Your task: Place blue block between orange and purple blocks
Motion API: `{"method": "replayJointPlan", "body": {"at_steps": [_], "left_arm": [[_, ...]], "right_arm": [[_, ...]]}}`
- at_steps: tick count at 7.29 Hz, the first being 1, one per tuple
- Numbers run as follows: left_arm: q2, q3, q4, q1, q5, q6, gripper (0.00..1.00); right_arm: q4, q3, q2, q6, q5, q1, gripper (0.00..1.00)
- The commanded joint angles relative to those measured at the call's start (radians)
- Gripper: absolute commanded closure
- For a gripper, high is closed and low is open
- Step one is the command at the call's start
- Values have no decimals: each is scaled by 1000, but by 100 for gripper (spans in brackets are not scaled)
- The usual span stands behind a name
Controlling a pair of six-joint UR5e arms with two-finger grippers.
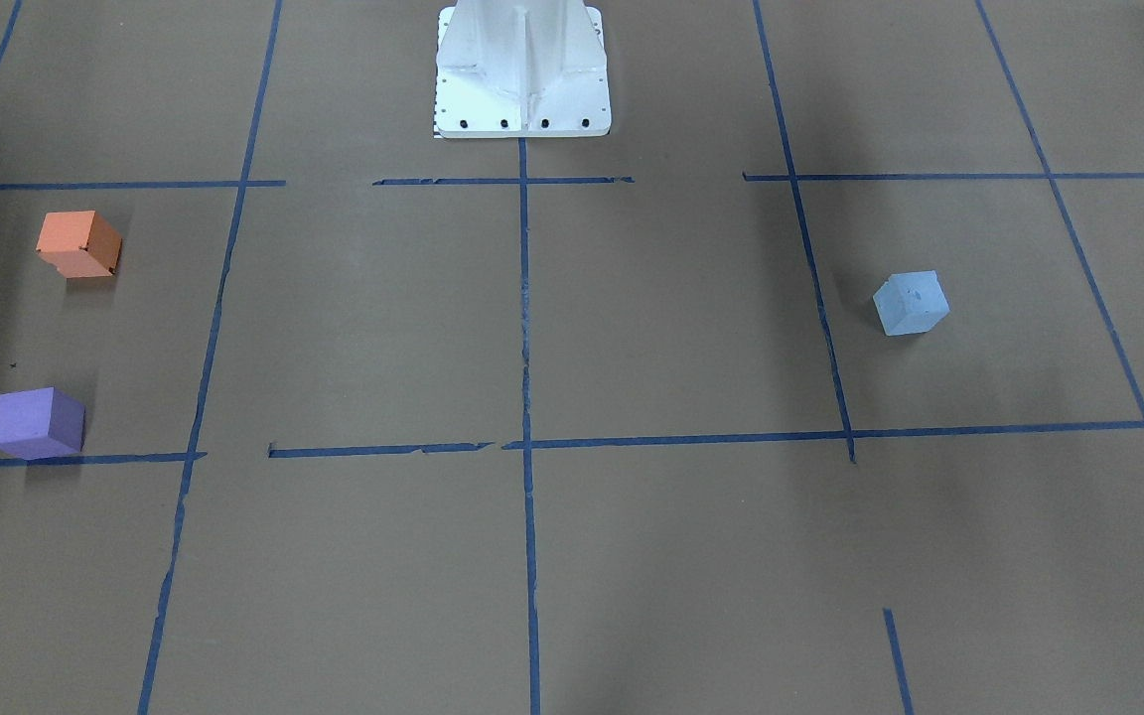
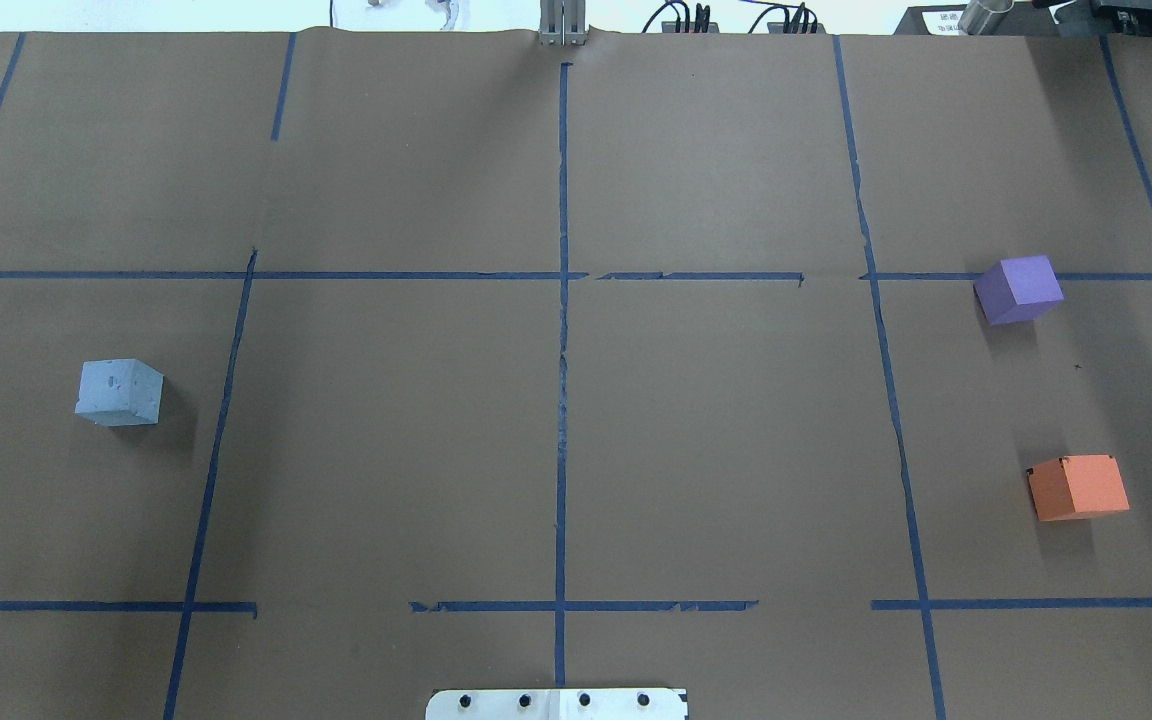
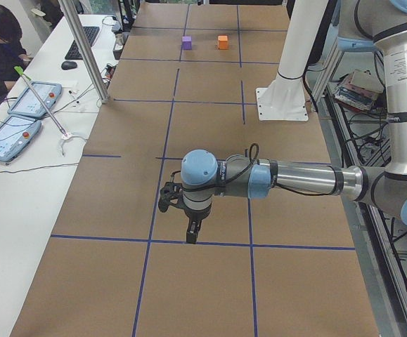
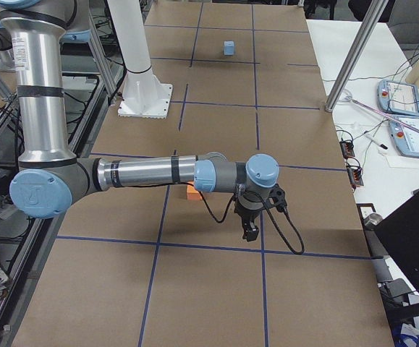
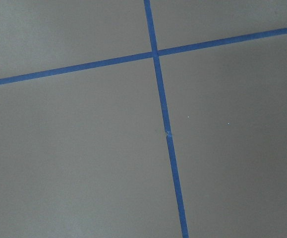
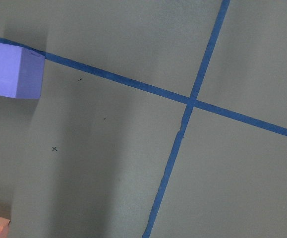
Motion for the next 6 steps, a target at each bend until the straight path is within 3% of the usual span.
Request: {"method": "replayJointPlan", "body": {"at_steps": [1,5,6], "left_arm": [[0,-11,-2,0,0,1,0],[-81,12,-110,14,11,-11,0],[-181,70,-113,43,5,-105,0]], "right_arm": [[2,4,1,1,0,0,0],[2,18,11,1,0,0,0],[2,18,14,2,0,-2,0]]}}
